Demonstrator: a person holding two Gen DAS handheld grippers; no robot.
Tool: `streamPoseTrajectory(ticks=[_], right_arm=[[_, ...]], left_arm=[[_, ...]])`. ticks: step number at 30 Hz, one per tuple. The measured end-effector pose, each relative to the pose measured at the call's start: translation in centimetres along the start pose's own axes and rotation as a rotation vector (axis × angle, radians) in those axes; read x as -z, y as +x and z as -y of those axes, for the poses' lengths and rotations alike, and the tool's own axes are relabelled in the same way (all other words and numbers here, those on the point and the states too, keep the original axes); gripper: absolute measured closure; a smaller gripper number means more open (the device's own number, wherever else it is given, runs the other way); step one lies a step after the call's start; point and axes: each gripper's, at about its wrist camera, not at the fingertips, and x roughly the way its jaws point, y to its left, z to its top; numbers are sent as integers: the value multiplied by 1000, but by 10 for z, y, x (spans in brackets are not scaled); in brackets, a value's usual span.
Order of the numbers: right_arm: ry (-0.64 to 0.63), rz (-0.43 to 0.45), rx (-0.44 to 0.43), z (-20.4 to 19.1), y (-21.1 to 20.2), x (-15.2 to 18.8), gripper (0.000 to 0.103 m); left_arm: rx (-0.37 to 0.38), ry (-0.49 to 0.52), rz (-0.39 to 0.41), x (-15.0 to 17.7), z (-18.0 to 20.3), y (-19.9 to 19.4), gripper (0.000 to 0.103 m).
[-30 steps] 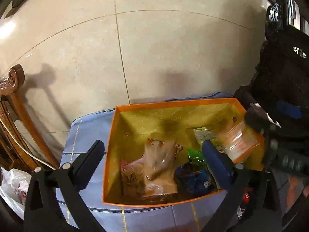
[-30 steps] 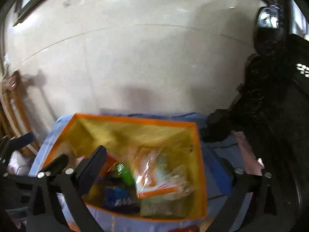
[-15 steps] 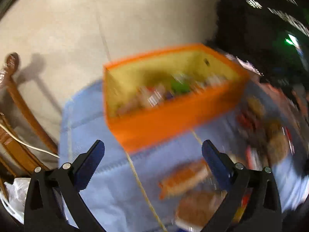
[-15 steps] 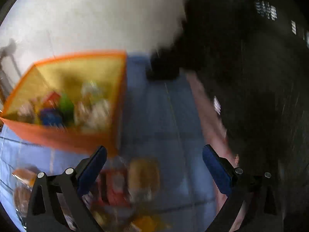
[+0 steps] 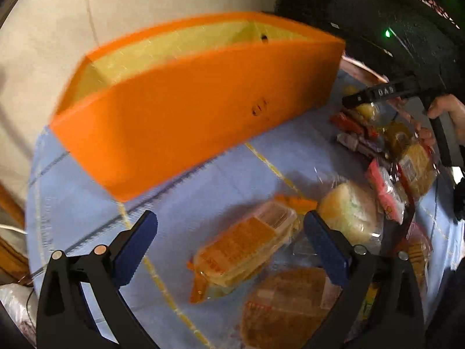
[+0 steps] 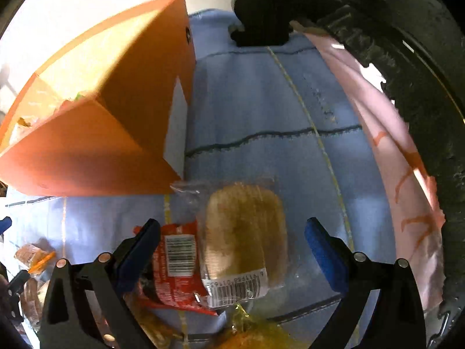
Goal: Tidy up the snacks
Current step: 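Grasp orange bread packet with left tool while right tool grasps round bread roll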
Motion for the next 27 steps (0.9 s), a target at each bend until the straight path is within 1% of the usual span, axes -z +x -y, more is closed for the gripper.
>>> streamPoseTrajectory(ticks=[2,4,5,8,9,10,11,12,13,14,15,17,18,19,23,25,27], right_arm=[[5,-1,-9,0,2,2,4],[19,-7,-6,3,3,2,4],[31,-11,-14,5,5,2,4],[55,-13,-27,8,3,3,4],[53,0,-31,8,1,3,7],[48,7,-32,7,0,4,33],[47,3,-23,6,-1,5,49],[72,-6,-28,9,0,5,50],[98,-14,-41,12,-2,7,51],[112,-27,-56,13,-2,8,51],[108,-28,-54,11,-4,9,51],[74,-16,-15,5,-11,12,52],[66,-9,-9,3,-14,13,52],[67,0,-11,2,-19,14,52],[82,33,-30,5,-39,13,52],[76,60,-36,4,-55,12,52],[64,98,-35,1,-72,10,52]], left_arm=[[4,15,-44,0,2,12,4],[6,4,-87,3,0,23,4],[9,-11,-110,4,0,28,4],[22,-71,-135,6,-7,34,4],[15,-88,-138,6,-9,35,4],[3,-89,-137,7,-9,35,4],[-27,-87,-140,7,-9,36,13],[-63,-76,-145,6,-5,36,27],[-56,-68,-134,4,1,31,39],[-57,-67,-137,3,3,30,56],[-70,-62,-148,1,8,29,60],[-104,-21,-160,-2,17,28,62],[-124,7,-165,-3,22,28,62],[-129,15,-167,-3,25,27,62],[-113,-18,-164,-6,25,19,63],[-88,-58,-152,-9,21,8,64],[-86,-71,-132,-14,21,-3,64]])
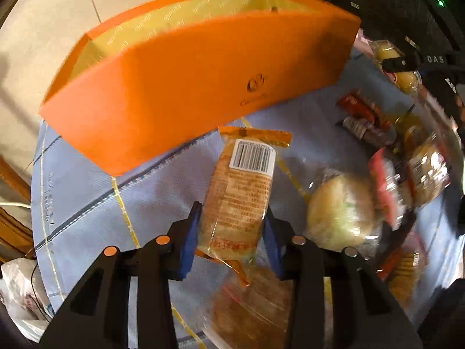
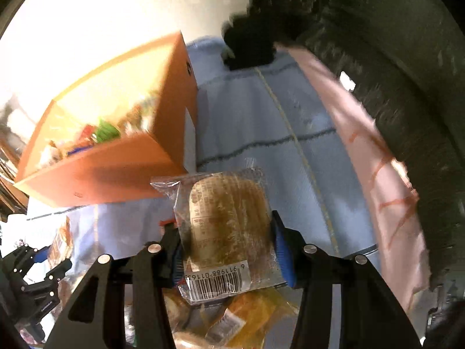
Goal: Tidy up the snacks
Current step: 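Grasp orange bread packet with left tool while right tool grasps round bread roll, then release bread packet into box with left tool while right tool releases bread roll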
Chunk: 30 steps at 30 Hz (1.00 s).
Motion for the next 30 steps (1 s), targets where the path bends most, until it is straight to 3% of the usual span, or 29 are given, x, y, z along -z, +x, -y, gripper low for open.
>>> streamPoseTrajectory(ticks=[6,9,13,18,25,30], right_arm=[[-67,113,-15,-23,-44,-20,52],[-113,171,-33,-43,-64,-30,52],[-142,217,-59,-68,-72,-48,52],[-142,220,-90,-94,-67,-73,52],[-189,233,-92,-122,-59,-99,52],[-186,234,-77,-126,-51,-107,52]], left_arm=[[-77,-58,72,-18,0,-51,64],[-103,-96,123,-44,-10,-69,64],[-168,-174,260,-85,-23,-110,64],[-205,-282,332,-131,-42,-121,64],[-268,-347,312,-165,-62,-115,64],[-247,-328,297,-164,-53,-99,64]])
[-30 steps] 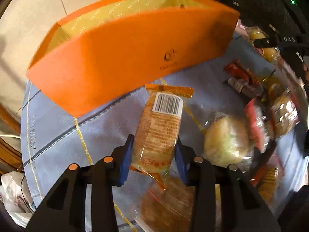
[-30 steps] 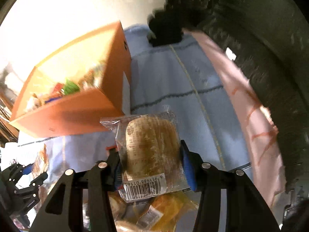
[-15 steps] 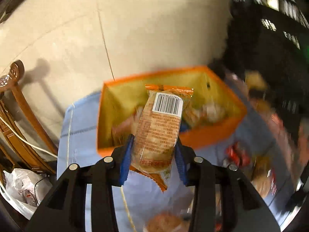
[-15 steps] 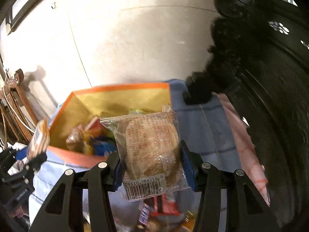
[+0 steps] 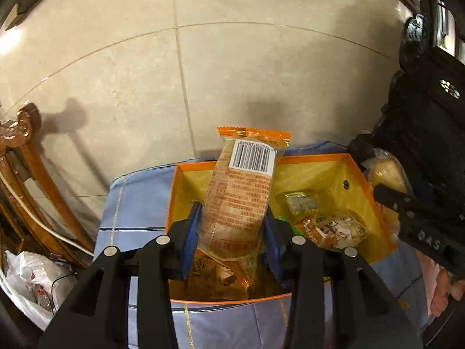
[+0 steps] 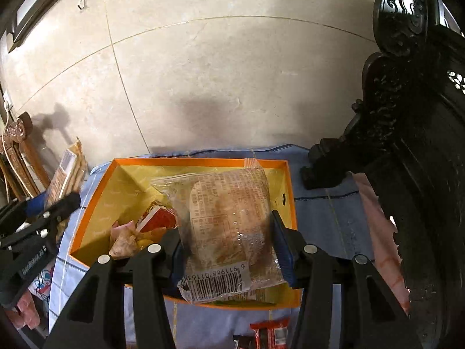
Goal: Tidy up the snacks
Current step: 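Release bread packet into box with left tool while right tool releases bread roll, then grasp clear bread bag with left tool while right tool grasps red snack bag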
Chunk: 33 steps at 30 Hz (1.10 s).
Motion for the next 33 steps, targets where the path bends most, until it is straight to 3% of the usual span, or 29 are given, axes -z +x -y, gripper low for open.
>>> streamPoseTrajectory(ticks=[5,6,7,8,9,13,22,26,30,33], right_arm=[[-51,7,37,-7,4,-7,51],[-46,6,31,-6,5,-9,50],[-38,12,17,-5,6,-12,31],[-40,20,-6,-5,8,-14,3],[-40,31,-2,-4,8,-15,4],[-48,74,84,2,-1,-13,4],[-3,27,120,35,-23,7,4],[-4,-41,126,52,-26,42,4],[-29,-191,150,59,-8,99,4],[-7,-318,117,62,19,137,4]], left_arm=[[0,16,-9,4,2,4,64],[1,15,-6,3,2,5,60],[-17,6,4,1,0,6,48],[-54,-8,12,0,-2,8,4],[-85,-17,17,0,-4,11,4],[-66,8,11,7,-7,17,4],[-90,45,-31,35,-24,3,4],[-5,83,-72,86,-29,-24,4],[25,128,-135,146,-26,-34,4],[92,186,-252,212,-19,-27,4]])
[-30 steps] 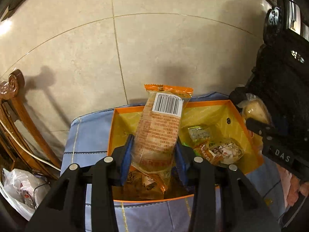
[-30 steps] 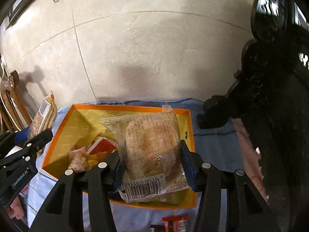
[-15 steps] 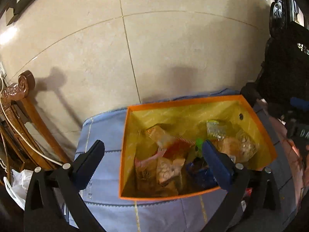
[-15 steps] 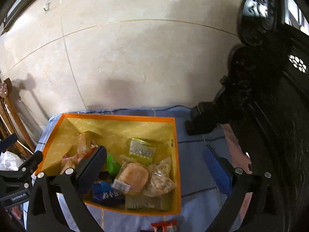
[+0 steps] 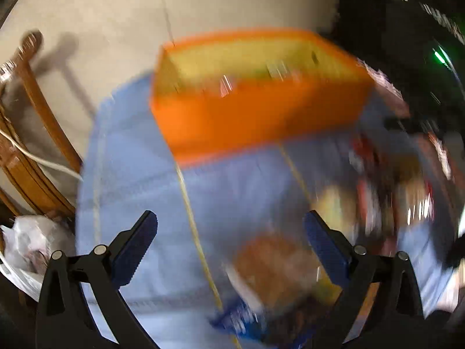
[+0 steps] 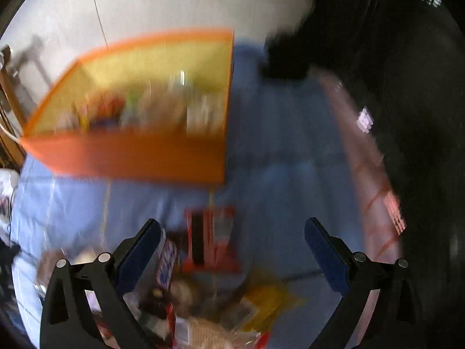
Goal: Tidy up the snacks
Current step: 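Grasp clear bread bag with left tool while right tool grasps red snack bag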
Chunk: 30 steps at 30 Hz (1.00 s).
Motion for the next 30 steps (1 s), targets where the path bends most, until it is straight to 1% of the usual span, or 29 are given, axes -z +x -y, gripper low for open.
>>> streamPoseTrajectory(ticks=[1,3,4,6,7,9,11,12,13,16,17,18,19,20,21,24,28,30], right_arm=[[13,-25,0,-1,13,6,4],[28,-32,-11,-1,25,8,4],[38,-33,-13,-1,31,7,4],[34,-36,-7,-3,42,4,4],[21,-44,6,-4,48,3,4],[-13,-54,47,-8,61,2,4],[-19,-56,55,-9,68,3,4],[-8,-49,50,-7,68,6,4],[8,-52,49,-3,70,6,4],[44,-81,32,6,79,4,4],[54,-86,17,8,82,5,8],[59,-82,6,9,83,7,22],[60,-74,-25,10,83,8,56],[66,-65,-13,11,81,8,59],[59,-67,12,9,79,7,59],[27,-63,8,5,68,6,60],[34,-19,6,6,44,4,60],[44,9,0,9,27,2,60]], left_arm=[[6,22,-17,12,5,4,4],[19,48,-17,22,9,7,4],[48,66,1,30,12,7,4],[110,75,6,33,14,11,4],[157,72,0,35,14,15,4],[196,52,-11,38,14,27,4],[213,23,-34,36,15,39,4],[203,5,-33,36,14,44,4],[186,7,-32,36,14,47,4],[152,7,-39,30,12,60,4],[144,-14,-37,28,9,66,4],[144,-26,-33,27,6,67,17],[135,-58,-48,26,2,74,29],[138,-60,-52,25,0,74,31],[146,-62,-57,25,-4,71,35],[212,-85,-70,19,-12,59,37],[192,-79,-50,17,-17,45,38],[195,-93,-31,13,-19,30,38]])
